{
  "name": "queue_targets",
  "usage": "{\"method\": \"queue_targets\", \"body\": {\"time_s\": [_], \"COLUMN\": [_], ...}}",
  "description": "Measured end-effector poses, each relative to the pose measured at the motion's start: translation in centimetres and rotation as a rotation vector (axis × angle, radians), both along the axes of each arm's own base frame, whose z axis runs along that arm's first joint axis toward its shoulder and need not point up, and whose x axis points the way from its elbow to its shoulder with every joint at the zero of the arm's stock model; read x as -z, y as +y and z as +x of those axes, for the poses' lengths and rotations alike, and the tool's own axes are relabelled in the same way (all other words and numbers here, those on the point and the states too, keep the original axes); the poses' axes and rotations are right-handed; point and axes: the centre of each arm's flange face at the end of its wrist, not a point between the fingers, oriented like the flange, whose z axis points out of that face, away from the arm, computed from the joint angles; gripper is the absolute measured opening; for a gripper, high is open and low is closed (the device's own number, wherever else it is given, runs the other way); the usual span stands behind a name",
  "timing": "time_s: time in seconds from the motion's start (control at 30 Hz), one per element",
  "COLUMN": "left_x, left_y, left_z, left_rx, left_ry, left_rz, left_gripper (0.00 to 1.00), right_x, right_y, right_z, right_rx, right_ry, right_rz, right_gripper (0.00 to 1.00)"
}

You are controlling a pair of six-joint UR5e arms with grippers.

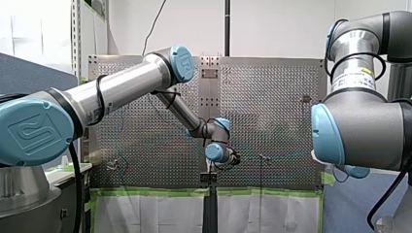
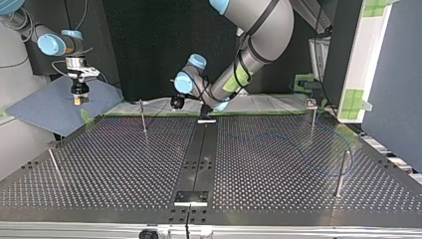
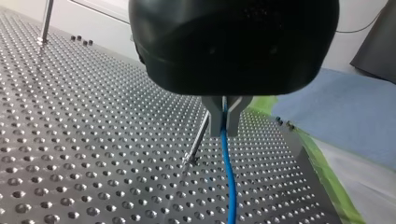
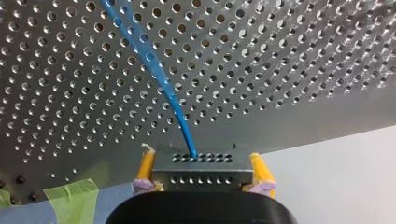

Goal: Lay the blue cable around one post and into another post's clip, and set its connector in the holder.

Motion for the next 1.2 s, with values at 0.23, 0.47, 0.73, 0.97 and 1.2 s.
{"method": "queue_targets", "body": {"time_s": [0.23, 0.47, 0.73, 0.97, 1.2], "left_x": [-0.1, 0.0, 0.2, 0.3, 0.3], "left_y": [0.5, 0.9, 0.5, 0.2, -0.1], "left_z": [0.6, 0.8, 0.0, -0.8, -1.4], "left_rx": [-0.007, -0.008, 0.020, 0.032, 0.068], "left_ry": [0.002, 0.009, 0.026, 0.022, 0.012], "left_rz": [0.002, 0.016, 0.039, 0.092, 0.132], "left_gripper": [0.00, 0.00, 0.41, 0.47, 0.85], "right_x": [-0.1, 0.0, 0.1, 0.2, 0.3], "right_y": [-0.3, -0.3, -0.2, -0.2, -0.1], "right_z": [0.0, -0.1, 0.1, 0.3, 0.5], "right_rx": [0.000, 0.001, -0.001, -0.008, -0.013], "right_ry": [-0.003, -0.001, 0.000, -0.001, -0.002], "right_rz": [-0.002, 0.003, 0.007, 0.009, 0.013], "right_gripper": [0.00, 0.00, 0.00, 0.00, 0.00]}}
